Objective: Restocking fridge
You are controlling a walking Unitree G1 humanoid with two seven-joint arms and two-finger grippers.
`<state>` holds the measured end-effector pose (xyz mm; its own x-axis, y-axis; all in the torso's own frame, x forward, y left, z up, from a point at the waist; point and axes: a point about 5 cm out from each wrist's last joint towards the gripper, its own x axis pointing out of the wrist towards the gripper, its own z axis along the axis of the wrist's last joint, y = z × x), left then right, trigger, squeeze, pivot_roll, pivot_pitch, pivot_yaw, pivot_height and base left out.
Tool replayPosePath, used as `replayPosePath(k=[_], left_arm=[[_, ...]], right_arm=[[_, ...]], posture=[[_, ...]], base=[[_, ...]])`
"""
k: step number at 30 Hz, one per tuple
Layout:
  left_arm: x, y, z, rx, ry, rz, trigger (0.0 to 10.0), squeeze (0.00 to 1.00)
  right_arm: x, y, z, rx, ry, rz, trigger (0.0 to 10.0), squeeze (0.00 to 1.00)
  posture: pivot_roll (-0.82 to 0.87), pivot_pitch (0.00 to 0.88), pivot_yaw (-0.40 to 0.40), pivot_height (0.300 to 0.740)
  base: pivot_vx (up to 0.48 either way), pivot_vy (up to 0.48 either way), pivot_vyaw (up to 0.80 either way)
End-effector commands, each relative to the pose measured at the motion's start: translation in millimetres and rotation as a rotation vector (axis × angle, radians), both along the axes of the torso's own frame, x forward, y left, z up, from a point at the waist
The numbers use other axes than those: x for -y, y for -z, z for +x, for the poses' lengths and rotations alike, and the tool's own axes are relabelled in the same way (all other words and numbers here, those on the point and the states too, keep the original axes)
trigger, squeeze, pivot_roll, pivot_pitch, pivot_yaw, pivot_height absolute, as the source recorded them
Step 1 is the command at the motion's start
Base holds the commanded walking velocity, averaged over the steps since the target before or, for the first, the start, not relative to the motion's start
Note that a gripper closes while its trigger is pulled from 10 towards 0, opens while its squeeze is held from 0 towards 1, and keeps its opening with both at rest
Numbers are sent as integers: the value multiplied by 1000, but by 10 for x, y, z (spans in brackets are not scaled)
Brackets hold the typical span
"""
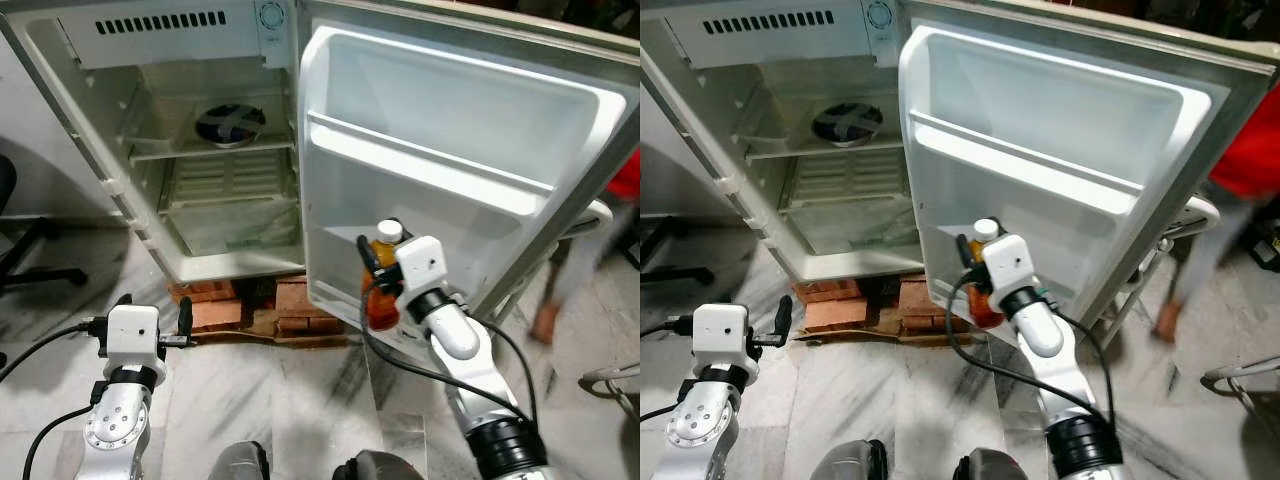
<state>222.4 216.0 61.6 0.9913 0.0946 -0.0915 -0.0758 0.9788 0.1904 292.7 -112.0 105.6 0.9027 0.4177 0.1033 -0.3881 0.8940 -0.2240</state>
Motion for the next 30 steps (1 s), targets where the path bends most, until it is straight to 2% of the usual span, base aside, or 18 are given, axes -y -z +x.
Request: replayPosePath(k=[1, 10, 24, 30], left_arm=[[38, -59, 30, 24, 7, -5, 10000, 0], [78, -89, 88, 37, 28, -15, 10000, 0], [112, -74, 108, 30, 38, -18, 10000, 0], [116, -87, 112, 38, 26, -35, 10000, 0]], right_arm=[[27, -26, 20, 13, 11, 4, 10000, 0], [31, -56, 81, 20, 19, -2, 10000, 0], [25, -45, 79, 19, 19, -1, 10000, 0], [25, -41, 82, 19, 13, -5, 10000, 0]], posture=[[34, 128, -12, 740], [34, 137, -16, 740], [27, 149, -14, 740], [29, 148, -17, 740]], base=[[0, 0, 0], [227, 0, 0], [310, 0, 0], [0, 0, 0]])
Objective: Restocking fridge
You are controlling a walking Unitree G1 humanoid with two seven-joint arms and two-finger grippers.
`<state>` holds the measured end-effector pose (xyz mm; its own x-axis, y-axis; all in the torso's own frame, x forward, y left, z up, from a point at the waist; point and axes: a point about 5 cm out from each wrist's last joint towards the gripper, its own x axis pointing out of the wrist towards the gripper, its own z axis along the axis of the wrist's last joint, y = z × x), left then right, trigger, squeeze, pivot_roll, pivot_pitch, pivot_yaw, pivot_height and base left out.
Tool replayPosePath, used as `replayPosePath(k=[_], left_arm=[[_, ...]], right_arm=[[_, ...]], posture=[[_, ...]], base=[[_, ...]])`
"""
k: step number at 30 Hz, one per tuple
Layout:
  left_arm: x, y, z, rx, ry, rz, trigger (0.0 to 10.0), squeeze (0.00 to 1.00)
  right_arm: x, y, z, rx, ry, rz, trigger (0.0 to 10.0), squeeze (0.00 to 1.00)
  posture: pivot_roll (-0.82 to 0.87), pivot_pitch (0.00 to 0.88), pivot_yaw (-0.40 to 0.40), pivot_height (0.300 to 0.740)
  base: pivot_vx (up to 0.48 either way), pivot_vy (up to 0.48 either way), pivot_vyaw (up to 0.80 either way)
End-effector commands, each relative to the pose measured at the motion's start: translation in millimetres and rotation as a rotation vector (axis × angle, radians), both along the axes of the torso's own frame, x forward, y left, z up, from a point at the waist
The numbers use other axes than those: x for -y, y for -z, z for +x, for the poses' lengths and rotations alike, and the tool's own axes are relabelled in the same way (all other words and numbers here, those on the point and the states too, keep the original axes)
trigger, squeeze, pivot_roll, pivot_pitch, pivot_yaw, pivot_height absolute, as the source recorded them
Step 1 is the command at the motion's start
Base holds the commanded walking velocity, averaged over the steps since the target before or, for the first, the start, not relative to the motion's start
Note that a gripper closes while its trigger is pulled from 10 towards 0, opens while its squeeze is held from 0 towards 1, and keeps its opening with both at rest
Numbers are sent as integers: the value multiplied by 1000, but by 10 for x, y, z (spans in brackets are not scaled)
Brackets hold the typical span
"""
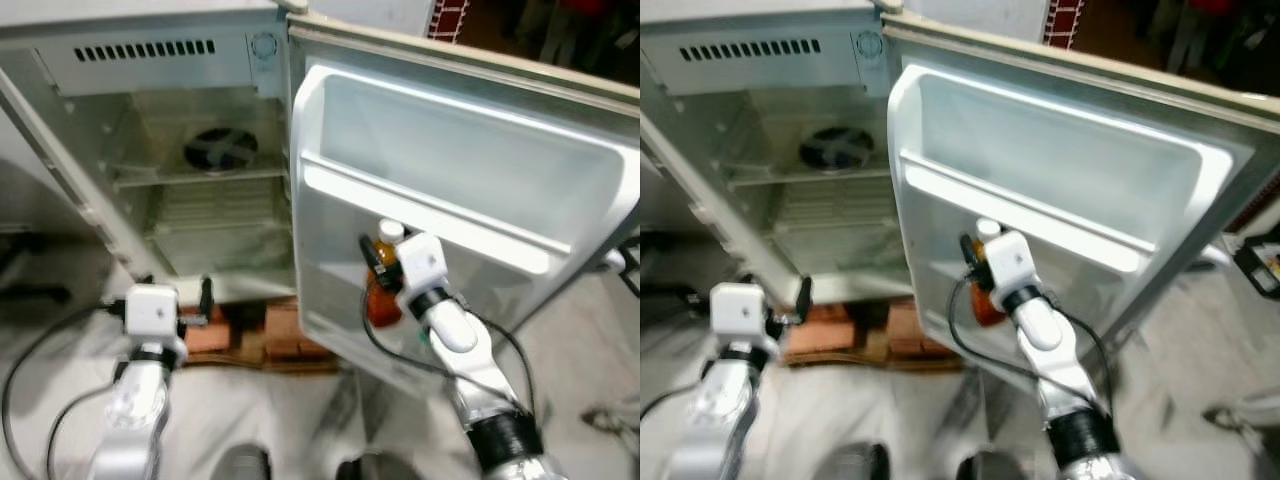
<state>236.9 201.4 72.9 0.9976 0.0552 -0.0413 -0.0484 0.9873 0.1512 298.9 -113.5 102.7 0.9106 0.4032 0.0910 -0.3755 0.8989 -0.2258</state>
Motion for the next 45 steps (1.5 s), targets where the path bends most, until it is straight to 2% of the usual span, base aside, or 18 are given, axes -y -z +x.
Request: replayPosePath(k=[1, 8, 10, 24, 38, 45], left_arm=[[-29, 27, -34, -16, -12, 1, 10000, 0], [-23, 31, -35, -17, -12, 1, 10000, 0], [-16, 38, -35, -23, -8, 0, 10000, 0], [-11, 50, -26, -32, -11, -5, 10000, 0], [-4, 60, -19, -39, -7, 0, 10000, 0], [-5, 62, -22, -42, -12, -1, 10000, 0]], right_arm=[[9, -67, 17, 28, -6, 2, 10000, 0], [-46, -46, -23, 1, -65, 31, 10000, 0], [-137, 17, -99, -34, -151, 26, 10000, 0], [-155, 54, -128, -66, -205, 44, 10000, 0], [-165, 75, -148, -73, -219, 39, 10000, 0], [-171, 76, -150, -74, -216, 46, 10000, 0]], posture=[[30, 148, -17, 740], [29, 147, -17, 740], [27, 145, -15, 740], [30, 140, -19, 740], [26, 141, -17, 632], [28, 144, -19, 627]], base=[[0, 0, 0], [0, 0, 0], [0, 0, 0], [0, 0, 0], [0, 0, 0], [0, 0, 0]])
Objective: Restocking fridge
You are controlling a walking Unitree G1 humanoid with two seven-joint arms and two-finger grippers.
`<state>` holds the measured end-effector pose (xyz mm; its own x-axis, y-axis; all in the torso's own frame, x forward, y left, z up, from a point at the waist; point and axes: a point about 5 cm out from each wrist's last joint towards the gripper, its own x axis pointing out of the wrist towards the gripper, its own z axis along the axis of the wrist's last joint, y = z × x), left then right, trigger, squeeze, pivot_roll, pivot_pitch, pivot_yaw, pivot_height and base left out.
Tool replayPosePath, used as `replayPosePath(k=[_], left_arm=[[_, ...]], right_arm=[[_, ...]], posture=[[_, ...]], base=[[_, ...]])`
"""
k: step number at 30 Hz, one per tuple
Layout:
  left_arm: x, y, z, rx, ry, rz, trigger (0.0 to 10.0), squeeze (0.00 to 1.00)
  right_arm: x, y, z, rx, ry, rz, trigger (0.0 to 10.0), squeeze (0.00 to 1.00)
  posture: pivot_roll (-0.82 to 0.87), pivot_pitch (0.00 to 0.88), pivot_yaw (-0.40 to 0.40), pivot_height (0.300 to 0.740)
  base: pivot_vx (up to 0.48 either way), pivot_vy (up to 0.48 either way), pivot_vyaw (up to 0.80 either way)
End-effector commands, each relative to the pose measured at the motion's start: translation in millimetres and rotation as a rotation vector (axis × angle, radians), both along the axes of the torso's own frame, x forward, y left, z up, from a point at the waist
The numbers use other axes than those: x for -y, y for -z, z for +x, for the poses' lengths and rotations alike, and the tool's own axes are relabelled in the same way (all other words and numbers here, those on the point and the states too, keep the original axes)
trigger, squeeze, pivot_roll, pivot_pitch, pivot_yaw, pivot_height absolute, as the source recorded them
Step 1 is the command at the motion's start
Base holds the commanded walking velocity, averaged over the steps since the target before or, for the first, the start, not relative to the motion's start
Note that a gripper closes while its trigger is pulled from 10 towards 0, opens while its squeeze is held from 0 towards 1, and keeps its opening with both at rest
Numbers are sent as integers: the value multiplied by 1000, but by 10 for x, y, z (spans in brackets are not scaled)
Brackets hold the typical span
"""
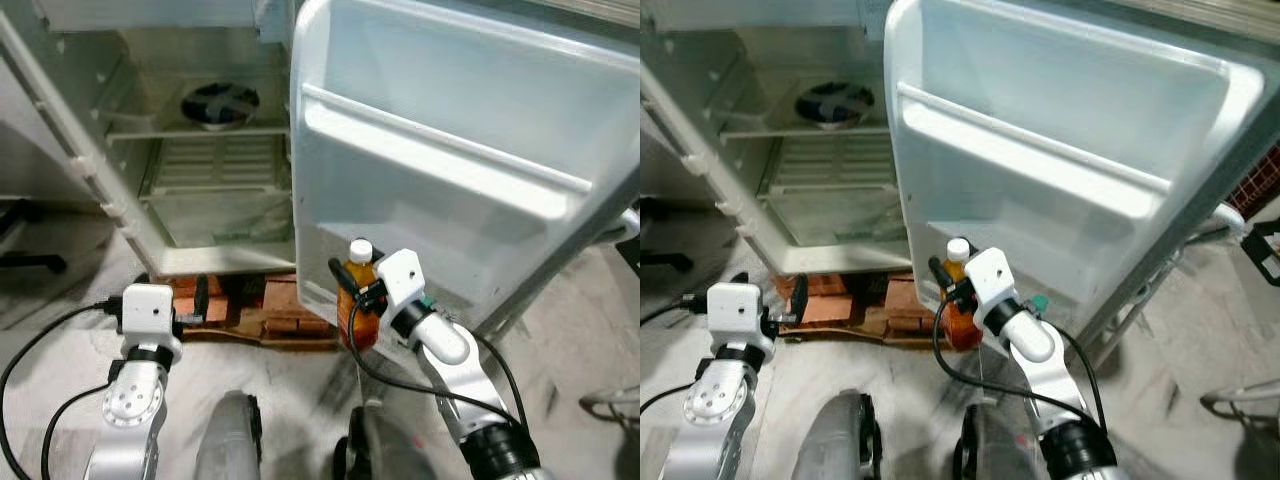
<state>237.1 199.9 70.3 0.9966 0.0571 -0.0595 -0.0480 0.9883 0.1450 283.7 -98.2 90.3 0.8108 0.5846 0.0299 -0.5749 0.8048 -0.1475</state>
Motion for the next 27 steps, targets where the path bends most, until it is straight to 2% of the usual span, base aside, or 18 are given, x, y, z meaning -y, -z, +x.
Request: replayPosePath(k=[1, 16, 23, 27], left_arm=[[-22, 40, -27, -26, -9, 8, 10000, 0], [-107, 35, -60, -31, -26, 5, 10000, 0], [-126, 6, -18, -14, -17, 9, 10000, 0], [-102, -14, 14, -7, -4, 10, 10000, 0]], right_arm=[[-20, -46, 3, 21, -3, 3, 10000, 0], [36, -63, 63, 69, 61, -37, 10000, 0], [54, -89, 100, 82, 72, -37, 10000, 0], [48, -110, 122, 93, 78, -34, 10000, 0]], posture=[[26, 145, -19, 627], [27, 156, -16, 627], [25, 155, -16, 627], [27, 152, -16, 627]], base=[[0, 0, 0], [0, 0, 0], [0, 0, 0], [276, 0, 0]])
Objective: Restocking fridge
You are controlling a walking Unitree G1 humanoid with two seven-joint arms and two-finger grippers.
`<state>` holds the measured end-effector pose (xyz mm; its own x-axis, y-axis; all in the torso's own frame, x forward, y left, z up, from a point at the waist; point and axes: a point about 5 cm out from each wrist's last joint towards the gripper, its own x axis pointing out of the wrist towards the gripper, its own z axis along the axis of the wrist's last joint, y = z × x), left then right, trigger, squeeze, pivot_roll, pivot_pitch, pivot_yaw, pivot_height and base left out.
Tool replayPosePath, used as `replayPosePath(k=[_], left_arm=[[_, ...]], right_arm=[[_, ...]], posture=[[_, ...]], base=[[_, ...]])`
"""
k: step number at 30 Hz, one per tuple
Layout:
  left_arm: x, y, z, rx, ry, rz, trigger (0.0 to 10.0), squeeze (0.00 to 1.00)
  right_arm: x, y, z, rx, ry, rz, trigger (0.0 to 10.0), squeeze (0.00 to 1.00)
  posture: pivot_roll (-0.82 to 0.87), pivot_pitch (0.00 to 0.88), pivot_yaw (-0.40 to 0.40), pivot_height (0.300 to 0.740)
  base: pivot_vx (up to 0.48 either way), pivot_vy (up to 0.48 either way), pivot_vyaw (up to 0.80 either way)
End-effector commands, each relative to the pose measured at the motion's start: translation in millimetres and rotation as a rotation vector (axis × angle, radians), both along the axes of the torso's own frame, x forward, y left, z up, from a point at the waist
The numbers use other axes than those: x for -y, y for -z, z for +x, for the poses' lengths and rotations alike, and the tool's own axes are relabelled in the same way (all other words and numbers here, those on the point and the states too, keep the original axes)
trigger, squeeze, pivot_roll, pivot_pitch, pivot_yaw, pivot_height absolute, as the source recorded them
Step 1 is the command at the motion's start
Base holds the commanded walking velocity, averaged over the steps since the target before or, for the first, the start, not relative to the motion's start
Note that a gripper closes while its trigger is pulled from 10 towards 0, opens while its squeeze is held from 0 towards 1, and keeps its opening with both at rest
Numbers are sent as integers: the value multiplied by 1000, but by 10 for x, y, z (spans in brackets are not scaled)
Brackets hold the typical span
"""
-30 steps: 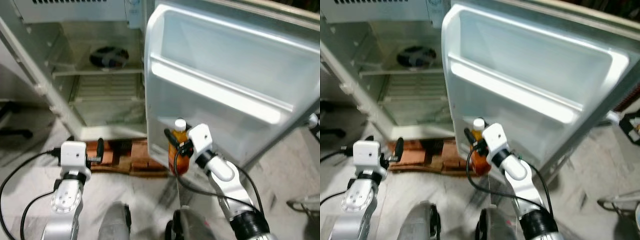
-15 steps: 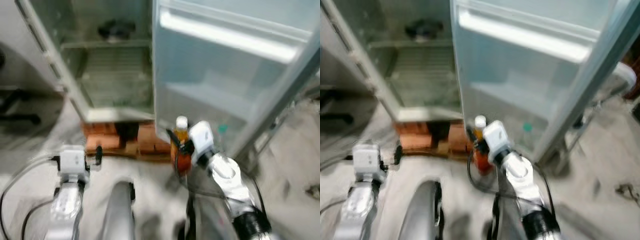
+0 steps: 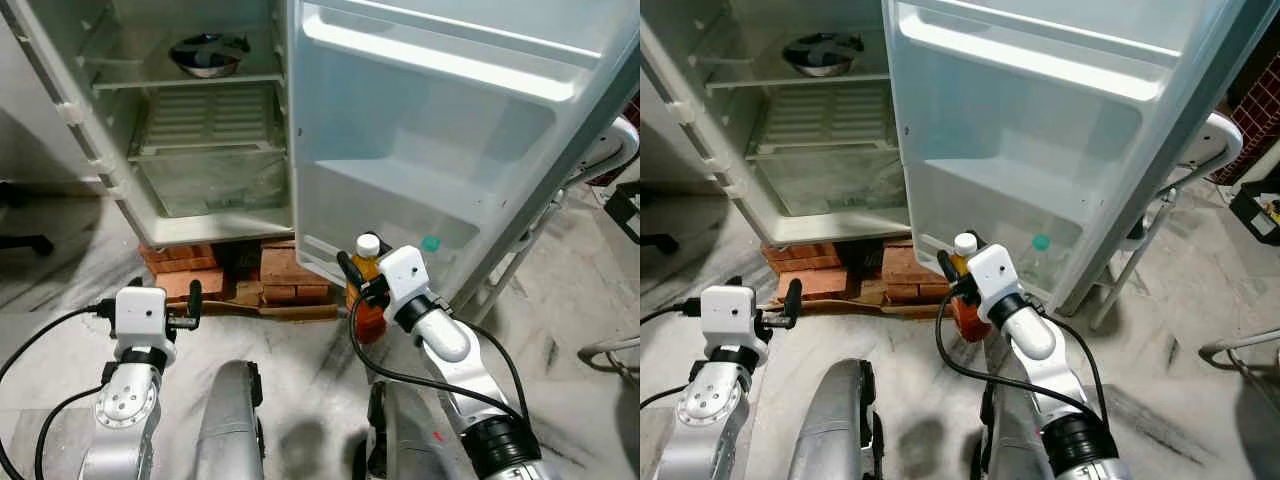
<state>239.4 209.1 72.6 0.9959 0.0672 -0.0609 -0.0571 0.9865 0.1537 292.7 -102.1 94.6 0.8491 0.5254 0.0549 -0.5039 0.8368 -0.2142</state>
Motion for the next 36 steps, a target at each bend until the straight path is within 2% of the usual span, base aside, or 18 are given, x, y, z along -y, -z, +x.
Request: replayPosePath(k=[1, 21, 31, 36], left_arm=[[-4, 3, -3, -3, 9, 4, 10000, 0], [26, -2, 32, 7, 26, 8, 10000, 0], [27, 58, -26, -17, 17, 20, 10000, 0], [-9, 67, -40, -23, 8, 30, 10000, 0]], right_arm=[[7, -67, 33, 35, 3, 7, 10000, 0], [10, -63, 50, 55, 10, -3, 10000, 0], [-10, -23, 26, 32, -14, 12, 10000, 0], [-36, -12, 16, 31, -35, 10, 10000, 0]], posture=[[27, 151, -16, 627], [27, 146, -18, 627], [29, 140, -21, 627], [37, 140, -22, 597]], base=[[330, 0, 0], [335, 0, 0], [0, 0, 0], [0, 0, 0]])
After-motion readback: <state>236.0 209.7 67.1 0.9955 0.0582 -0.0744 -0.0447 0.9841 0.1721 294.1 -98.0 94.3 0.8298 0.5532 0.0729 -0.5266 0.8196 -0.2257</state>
